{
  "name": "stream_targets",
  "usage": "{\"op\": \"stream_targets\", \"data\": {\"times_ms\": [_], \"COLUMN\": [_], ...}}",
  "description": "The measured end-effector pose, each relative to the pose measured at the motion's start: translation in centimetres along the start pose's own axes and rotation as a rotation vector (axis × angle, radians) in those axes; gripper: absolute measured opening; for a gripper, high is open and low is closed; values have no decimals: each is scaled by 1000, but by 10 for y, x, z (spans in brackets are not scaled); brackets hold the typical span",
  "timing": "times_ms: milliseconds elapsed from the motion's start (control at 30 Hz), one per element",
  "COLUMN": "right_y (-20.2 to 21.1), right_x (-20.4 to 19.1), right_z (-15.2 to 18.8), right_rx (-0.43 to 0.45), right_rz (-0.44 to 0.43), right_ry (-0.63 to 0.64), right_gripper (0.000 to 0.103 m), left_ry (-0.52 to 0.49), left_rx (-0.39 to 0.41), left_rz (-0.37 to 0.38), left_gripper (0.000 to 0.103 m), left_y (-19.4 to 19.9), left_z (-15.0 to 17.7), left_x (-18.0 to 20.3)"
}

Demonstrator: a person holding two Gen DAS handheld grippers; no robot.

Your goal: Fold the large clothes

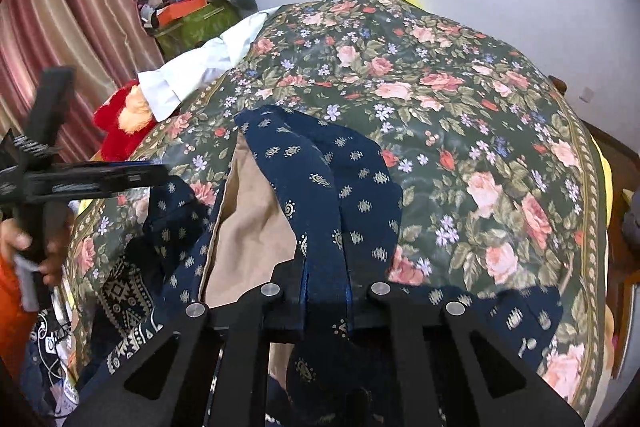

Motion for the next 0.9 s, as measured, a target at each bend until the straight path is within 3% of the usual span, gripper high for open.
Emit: {"op": "stream_targets", "data": {"times_ms": [167,200,267,300,333,433,633,767,900], "right_y": [-4,-4,-4,-3,-2,4,40,66,85], "right_x": [10,12,17,18,19,19,8,-7,-20], "right_z": [10,11,13,14,14,16,30,48,74], "right_rx": [-16,-17,-15,-12,-10,-2,31,33,9], "right_rz": [-11,-17,-27,-33,-39,-57,-95,-110,-112], "right_ry": [-21,-26,-36,-40,-42,-44,-53,-34,-30], "right_gripper": [11,11,11,10,10,9,8,8,8], "left_ry": [-3,-5,-29,-47,-76,-145,-200,-270,-294], "left_rx": [-53,-42,-13,-3,16,87,223,241,235], "left_rz": [-81,-95,-117,-138,-169,-176,-25,58,72], "left_gripper": [59,53,30,14,8,7,6,6,6], "left_y": [-57,-63,-71,-73,-73,-54,39,90,107], "left_z": [-16,-19,-24,-26,-26,-19,10,50,89], "left_x": [17,20,26,29,32,37,57,74,78]}}
Point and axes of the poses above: each gripper's, at about its wrist camera, not at the fingertips, and y roughly against the way its jaws point, x to its right, z to its underside, the point moved 1 cm from there along -y, roughly the way its jaws point, and after that the axes turned 8 degrees about y, right-handed, at the moved point
